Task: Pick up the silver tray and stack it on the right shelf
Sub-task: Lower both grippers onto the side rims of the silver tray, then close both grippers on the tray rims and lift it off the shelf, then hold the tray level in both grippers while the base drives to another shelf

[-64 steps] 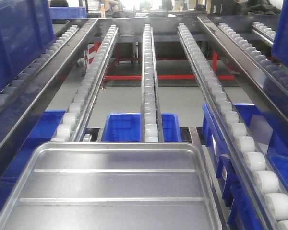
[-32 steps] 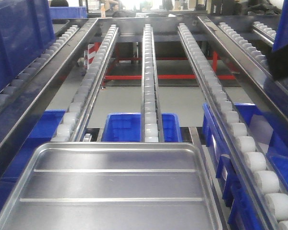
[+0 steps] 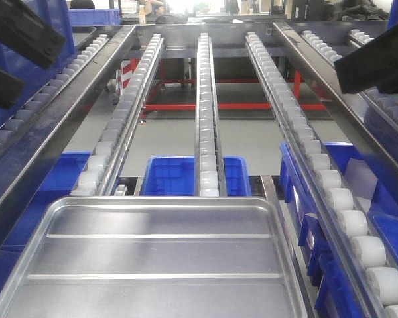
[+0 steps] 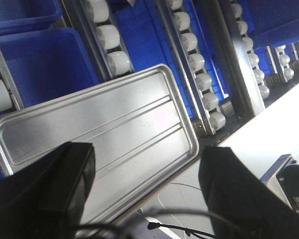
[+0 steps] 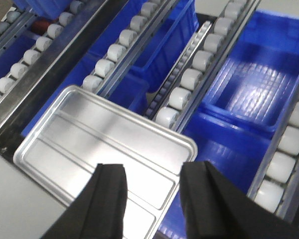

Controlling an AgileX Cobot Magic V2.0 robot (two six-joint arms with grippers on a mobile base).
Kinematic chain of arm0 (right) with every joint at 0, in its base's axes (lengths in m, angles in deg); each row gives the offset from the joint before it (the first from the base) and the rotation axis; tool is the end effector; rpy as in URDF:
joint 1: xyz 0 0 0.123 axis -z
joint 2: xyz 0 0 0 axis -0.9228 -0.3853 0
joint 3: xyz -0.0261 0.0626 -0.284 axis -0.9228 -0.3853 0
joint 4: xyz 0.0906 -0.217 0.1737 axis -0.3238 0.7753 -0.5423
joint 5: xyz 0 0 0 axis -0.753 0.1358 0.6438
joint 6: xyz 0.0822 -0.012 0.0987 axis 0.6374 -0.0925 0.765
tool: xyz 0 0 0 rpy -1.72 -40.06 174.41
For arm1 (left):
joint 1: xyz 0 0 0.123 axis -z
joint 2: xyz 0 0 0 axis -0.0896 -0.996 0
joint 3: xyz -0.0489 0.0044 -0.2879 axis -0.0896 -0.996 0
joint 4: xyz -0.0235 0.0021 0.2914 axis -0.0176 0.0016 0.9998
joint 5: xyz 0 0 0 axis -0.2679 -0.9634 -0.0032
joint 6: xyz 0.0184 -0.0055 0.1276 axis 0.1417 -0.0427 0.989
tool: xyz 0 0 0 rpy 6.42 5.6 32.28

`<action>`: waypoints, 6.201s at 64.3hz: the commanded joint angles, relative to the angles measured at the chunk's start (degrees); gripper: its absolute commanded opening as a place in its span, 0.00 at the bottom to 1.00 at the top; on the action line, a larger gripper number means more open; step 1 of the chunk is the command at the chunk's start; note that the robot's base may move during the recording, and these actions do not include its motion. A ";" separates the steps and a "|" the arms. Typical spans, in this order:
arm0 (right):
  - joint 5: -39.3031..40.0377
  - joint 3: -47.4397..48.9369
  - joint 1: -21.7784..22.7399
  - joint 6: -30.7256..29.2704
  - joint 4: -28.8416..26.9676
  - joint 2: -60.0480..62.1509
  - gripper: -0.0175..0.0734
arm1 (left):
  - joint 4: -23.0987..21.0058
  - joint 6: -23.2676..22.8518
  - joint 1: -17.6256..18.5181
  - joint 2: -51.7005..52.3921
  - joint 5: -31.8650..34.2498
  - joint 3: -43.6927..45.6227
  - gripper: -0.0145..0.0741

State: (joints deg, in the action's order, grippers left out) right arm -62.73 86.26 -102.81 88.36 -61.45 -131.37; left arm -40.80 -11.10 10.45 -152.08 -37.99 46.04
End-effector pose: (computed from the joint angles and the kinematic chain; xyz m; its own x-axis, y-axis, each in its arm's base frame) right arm 0.1862 0.1417 0.2560 -0.5176 -0.0957 -0.8502 -0.5177 0.8262 0.2221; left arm 0.2342 -0.1424 0.2623 -0.7666 0.1598 -0.6219 0.5325 0.6994 -0.4767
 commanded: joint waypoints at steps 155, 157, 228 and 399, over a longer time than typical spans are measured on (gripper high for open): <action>-7.96 18.13 0.02 27.25 10.26 -42.84 0.40 | 50.86 -61.04 18.58 -25.01 12.34 5.79 0.41; -8.03 18.13 0.02 27.25 10.26 -42.84 0.35 | 50.86 -61.04 18.58 -25.01 12.34 5.79 0.37; -27.07 23.96 -2.56 27.25 13.90 -20.87 0.25 | 52.94 -62.17 18.70 -0.35 -6.55 11.86 0.06; -31.35 23.96 -3.53 27.30 14.37 -22.43 0.25 | 55.55 -65.80 28.87 -10.36 -11.23 17.98 0.06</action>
State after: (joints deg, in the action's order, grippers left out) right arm -96.23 108.57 -106.53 117.16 -48.34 -154.99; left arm 14.27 -78.21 38.60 -163.80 -49.06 62.16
